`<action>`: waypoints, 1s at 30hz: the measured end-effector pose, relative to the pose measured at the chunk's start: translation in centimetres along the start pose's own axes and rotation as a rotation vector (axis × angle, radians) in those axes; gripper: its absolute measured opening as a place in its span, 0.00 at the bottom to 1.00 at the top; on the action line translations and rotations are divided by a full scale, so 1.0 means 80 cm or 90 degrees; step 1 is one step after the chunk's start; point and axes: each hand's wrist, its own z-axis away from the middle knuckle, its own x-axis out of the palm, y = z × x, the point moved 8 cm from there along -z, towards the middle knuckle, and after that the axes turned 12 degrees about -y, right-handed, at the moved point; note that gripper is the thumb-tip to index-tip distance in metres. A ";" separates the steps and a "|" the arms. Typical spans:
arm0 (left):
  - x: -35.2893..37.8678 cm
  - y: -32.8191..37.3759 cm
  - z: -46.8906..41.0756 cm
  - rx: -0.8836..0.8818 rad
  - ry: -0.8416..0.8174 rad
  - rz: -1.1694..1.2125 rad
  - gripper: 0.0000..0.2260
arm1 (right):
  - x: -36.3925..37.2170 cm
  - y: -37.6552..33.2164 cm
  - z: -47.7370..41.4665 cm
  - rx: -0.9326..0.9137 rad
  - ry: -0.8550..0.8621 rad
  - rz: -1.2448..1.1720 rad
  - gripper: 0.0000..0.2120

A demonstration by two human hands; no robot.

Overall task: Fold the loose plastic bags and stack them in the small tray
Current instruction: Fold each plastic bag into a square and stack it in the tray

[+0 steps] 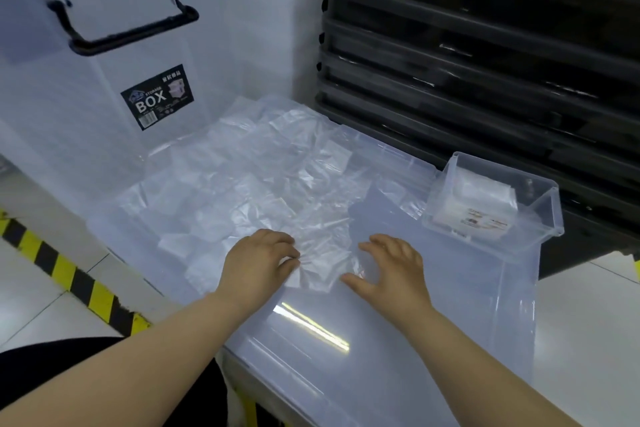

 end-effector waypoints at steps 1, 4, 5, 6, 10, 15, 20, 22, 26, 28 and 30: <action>0.000 -0.002 -0.001 -0.003 0.007 -0.001 0.03 | 0.001 -0.007 -0.003 0.007 0.007 0.013 0.27; 0.005 -0.006 -0.001 -0.007 0.001 -0.011 0.08 | 0.004 -0.022 -0.017 0.031 0.015 0.000 0.17; 0.005 -0.008 -0.001 -0.003 0.004 -0.008 0.12 | 0.005 -0.026 -0.022 0.032 0.010 0.003 0.14; 0.003 -0.008 -0.001 -0.003 0.011 -0.001 0.15 | 0.005 -0.030 -0.024 0.029 0.007 0.007 0.13; -0.009 -0.007 0.001 0.004 0.046 -0.002 0.21 | -0.014 -0.029 -0.017 -0.030 0.084 -0.053 0.09; -0.002 -0.010 0.004 -0.012 -0.031 0.089 0.38 | -0.066 -0.032 0.020 -0.229 0.220 -0.086 0.05; -0.005 0.012 0.006 0.053 0.035 -0.052 0.32 | -0.096 -0.013 0.064 -0.304 0.158 -0.135 0.11; -0.004 0.018 0.005 0.083 0.078 -0.070 0.30 | -0.094 0.006 0.081 -0.297 0.105 -0.136 0.15; 0.010 0.026 0.001 0.135 0.100 -0.167 0.22 | -0.072 0.053 0.107 -0.196 -0.060 -0.094 0.10; 0.016 0.034 -0.001 0.161 0.086 -0.179 0.15 | -0.060 0.082 0.116 -0.135 -0.101 -0.104 0.26; 0.020 0.044 -0.004 0.179 0.050 -0.155 0.16 | -0.045 0.099 0.123 -0.073 -0.176 -0.078 0.20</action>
